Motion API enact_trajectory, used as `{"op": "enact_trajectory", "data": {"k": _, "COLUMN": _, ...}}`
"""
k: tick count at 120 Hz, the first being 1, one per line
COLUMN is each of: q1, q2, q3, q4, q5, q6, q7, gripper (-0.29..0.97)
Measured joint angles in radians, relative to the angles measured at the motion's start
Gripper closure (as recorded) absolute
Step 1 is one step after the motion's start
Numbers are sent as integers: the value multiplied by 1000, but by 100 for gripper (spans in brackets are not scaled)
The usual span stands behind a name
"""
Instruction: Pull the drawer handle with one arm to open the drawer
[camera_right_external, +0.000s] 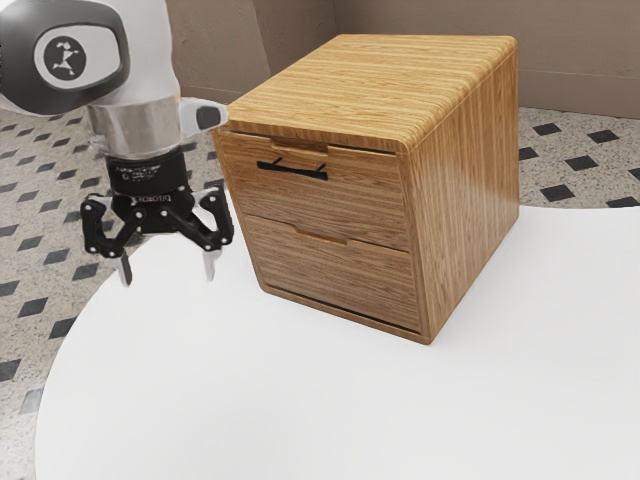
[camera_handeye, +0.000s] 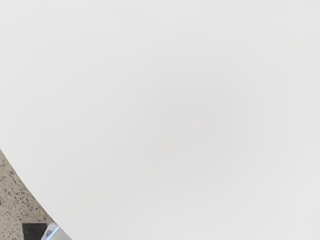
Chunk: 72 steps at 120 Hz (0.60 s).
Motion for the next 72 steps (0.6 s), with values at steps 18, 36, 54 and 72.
{"op": "enact_trajectory", "data": {"k": 18, "q1": -6, "q2": 0, "q3": -4, "q4": -9, "q5": -11, "q6": 125, "q7": -199, "gripper": 0}}
{"op": "enact_trajectory", "data": {"k": 36, "q1": -1, "q2": 13, "q3": -7, "q4": -8, "q5": -23, "q6": 183, "q7": -359, "gripper": 0}}
{"op": "enact_trajectory", "data": {"k": 54, "q1": -9, "q2": -29, "q3": 1, "q4": -50, "q5": 3, "q6": 262, "q7": -495, "gripper": 0}}
{"op": "enact_trajectory", "data": {"k": 72, "q1": -27, "q2": -13, "q3": 53, "q4": -64, "q5": 24, "q6": 384, "q7": -584, "gripper": 0}}
